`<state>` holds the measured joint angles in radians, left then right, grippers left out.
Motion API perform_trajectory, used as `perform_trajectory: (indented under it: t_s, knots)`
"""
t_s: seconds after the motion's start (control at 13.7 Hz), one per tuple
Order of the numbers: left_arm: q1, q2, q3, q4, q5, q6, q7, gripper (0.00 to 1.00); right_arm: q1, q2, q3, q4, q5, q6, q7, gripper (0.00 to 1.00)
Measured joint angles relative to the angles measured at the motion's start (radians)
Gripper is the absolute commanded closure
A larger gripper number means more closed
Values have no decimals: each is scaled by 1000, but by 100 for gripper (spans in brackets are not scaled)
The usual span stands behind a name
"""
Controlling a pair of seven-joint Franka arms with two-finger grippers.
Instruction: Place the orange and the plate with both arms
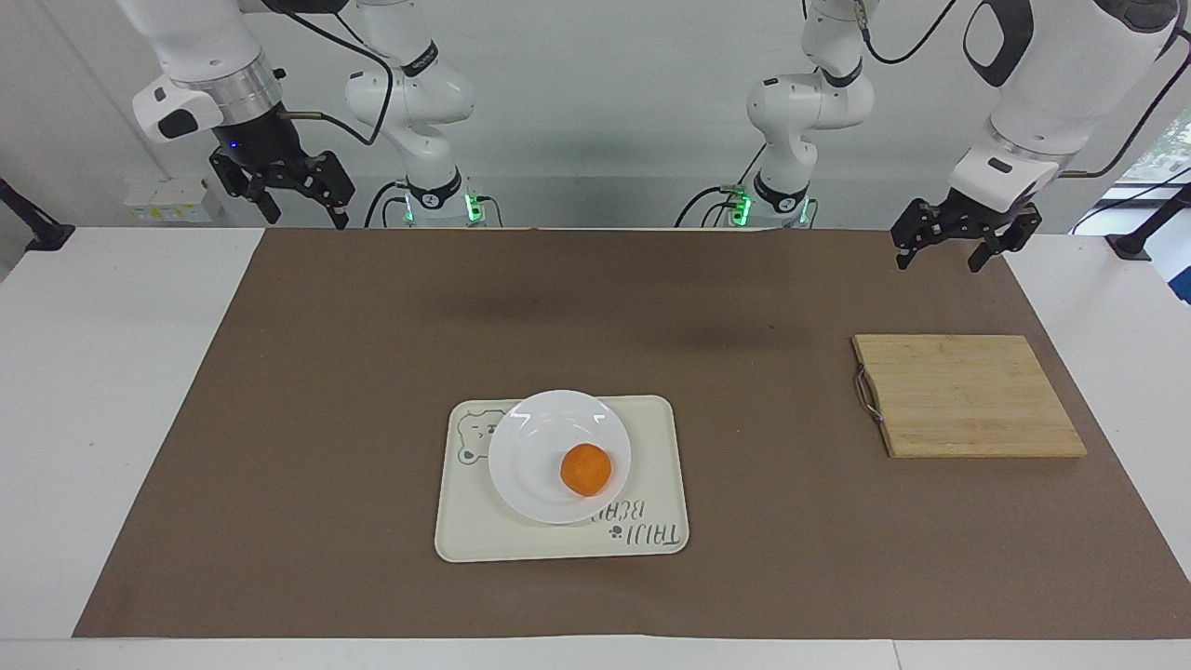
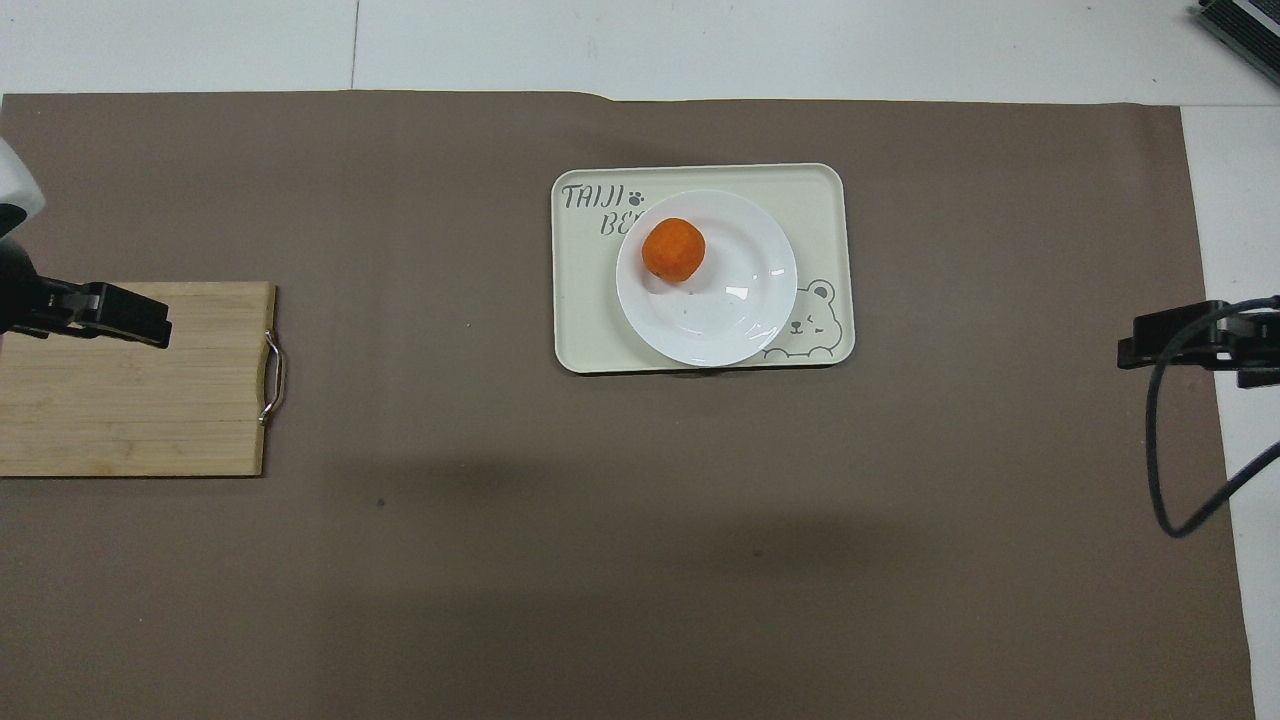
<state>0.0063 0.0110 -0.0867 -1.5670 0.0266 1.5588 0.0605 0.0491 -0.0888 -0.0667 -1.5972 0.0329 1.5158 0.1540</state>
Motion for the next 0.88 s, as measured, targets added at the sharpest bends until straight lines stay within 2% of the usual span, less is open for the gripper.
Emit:
perform_trajectory:
  t_s: [0.88]
  knots:
    - [0, 0, 0, 0, 0, 0, 0, 0, 2, -1, 8, 9, -38, 8, -107, 0]
